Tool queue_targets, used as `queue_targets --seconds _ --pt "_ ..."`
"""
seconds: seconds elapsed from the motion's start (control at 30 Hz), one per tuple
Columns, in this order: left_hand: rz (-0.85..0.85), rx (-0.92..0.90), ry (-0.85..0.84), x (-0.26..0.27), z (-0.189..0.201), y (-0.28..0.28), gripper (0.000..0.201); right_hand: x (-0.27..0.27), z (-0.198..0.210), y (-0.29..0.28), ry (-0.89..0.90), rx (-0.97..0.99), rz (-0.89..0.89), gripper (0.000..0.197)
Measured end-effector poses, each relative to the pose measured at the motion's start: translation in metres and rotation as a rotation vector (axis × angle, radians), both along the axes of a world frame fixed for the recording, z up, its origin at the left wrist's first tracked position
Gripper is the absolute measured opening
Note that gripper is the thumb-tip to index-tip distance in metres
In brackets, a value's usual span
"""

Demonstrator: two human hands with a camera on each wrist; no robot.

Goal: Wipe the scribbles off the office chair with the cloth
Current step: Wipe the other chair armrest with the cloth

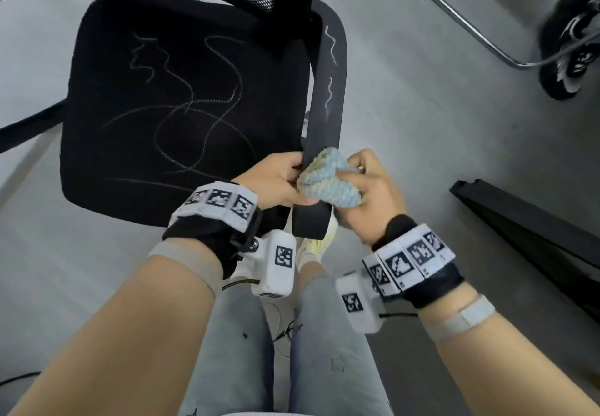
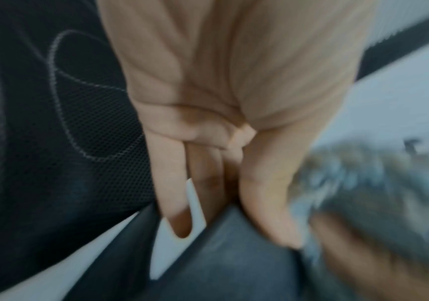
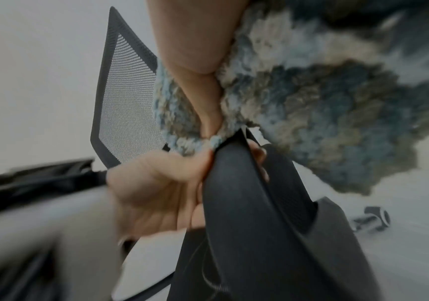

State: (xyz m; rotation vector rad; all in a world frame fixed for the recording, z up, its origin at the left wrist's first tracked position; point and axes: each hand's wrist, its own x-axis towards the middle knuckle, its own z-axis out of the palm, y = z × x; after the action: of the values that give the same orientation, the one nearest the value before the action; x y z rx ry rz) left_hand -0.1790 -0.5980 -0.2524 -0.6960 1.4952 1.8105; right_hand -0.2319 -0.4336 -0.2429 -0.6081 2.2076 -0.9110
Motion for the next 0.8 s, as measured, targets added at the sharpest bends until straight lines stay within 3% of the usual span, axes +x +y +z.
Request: queue_targets --seconds 0.1,0.17,0.23,0.37,0.47,0.57,0.67,0.8 --pt "-0.041 -0.041 -0.033 -0.001 0.002 0.003 0.036 -0.030 -0.005 -0.028 0.060 0.036 -0.095 0.010" --pt "-0.080 -0.033 -0.043 -0.002 0.002 0.002 0.037 -0.054 -0.008 -0.050 0.013 0.051 -0.245 0.034" --pt "-0.102 -0.027 -0.059 -0.005 0.002 -0.002 0.041 -0.064 -0.008 -0.058 0.007 0.036 -0.325 0.041" --pt "-0.032 -0.023 -0.106 -0.013 0.003 -0.008 0.031 -0.028 0.001 -0.027 -0.139 -0.048 -0.240 0.030" --pt "-0.005 -0.062 -0.079 -0.016 0.006 -0.006 0.038 -0.012 -0.006 -0.007 -0.128 -0.037 -0.131 0.010" --pt "0.013 -0.027 -0.107 -0.011 0.008 -0.002 0.041 -0.037 -0.011 -0.029 -0.067 0.016 -0.146 0.017" --pt "0.009 -0.024 -0.115 -0.011 0.010 -0.001 0.039 -0.071 -0.012 -0.055 -0.070 0.029 -0.284 0.033" --pt "-0.001 -0.016 -0.130 -0.013 0.012 -0.002 0.039 -0.072 -0.013 -0.050 -0.084 0.039 -0.303 0.026"
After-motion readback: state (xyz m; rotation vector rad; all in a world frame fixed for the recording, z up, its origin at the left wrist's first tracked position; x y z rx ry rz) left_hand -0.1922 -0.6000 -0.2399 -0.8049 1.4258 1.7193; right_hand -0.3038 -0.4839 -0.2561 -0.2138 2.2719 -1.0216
